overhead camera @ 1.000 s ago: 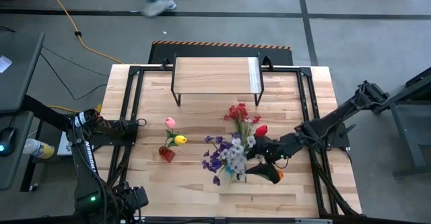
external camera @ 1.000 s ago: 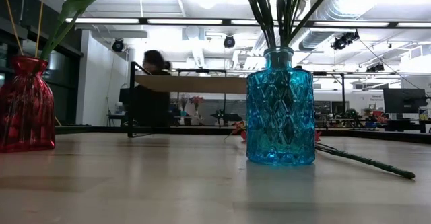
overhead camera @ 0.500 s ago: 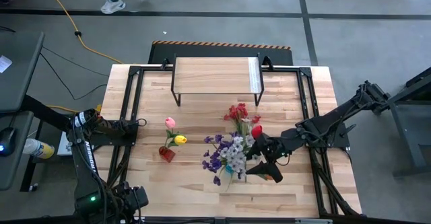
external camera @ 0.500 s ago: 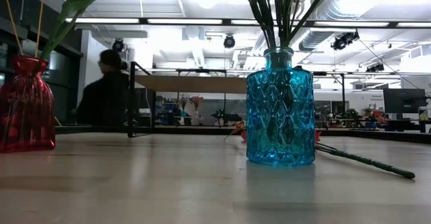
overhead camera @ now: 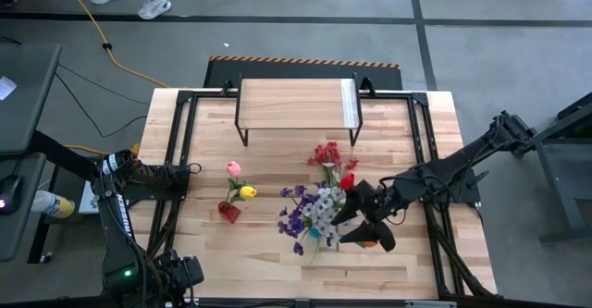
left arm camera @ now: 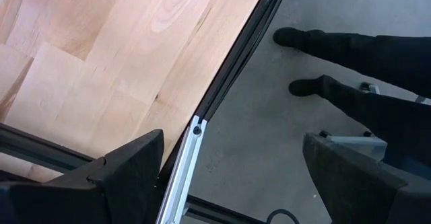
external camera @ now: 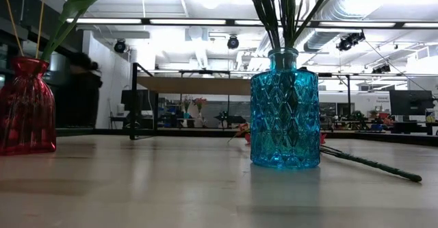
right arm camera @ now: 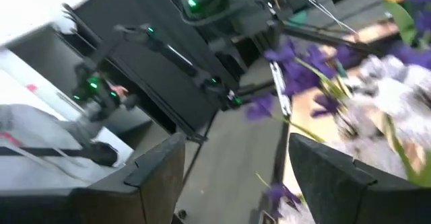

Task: Pick and place flowers into a vace then onto a shelf
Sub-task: Put the red flowers into the red vase

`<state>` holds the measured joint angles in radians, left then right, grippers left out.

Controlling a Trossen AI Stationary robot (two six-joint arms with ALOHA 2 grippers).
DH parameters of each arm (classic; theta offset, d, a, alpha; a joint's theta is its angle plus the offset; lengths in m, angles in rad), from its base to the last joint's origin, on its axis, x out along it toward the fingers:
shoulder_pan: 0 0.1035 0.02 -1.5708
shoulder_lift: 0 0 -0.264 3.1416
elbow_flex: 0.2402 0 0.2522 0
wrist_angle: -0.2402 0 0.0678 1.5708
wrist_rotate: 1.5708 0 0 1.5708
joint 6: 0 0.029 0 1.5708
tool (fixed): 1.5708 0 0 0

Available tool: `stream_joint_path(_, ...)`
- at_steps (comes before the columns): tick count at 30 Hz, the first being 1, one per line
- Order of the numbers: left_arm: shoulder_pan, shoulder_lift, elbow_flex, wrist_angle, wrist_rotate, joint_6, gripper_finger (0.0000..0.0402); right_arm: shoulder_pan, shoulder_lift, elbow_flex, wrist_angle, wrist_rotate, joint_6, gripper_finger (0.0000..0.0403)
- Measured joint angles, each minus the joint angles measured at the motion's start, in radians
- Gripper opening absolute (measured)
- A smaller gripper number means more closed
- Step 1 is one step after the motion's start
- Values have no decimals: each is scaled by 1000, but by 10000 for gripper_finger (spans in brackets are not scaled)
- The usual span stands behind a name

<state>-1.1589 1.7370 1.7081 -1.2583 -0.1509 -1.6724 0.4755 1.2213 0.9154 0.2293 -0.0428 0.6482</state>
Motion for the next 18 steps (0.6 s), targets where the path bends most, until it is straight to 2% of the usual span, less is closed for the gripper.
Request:
stream_joint_path(10, 0, 0, 0, 0, 0, 0, 385, 0, 0, 0, -30, -26, 54, 254)
stream_joint_path(18, 0, 0, 0, 0, 0, 0, 386, -30, 0, 0, -62, -117, 138, 254)
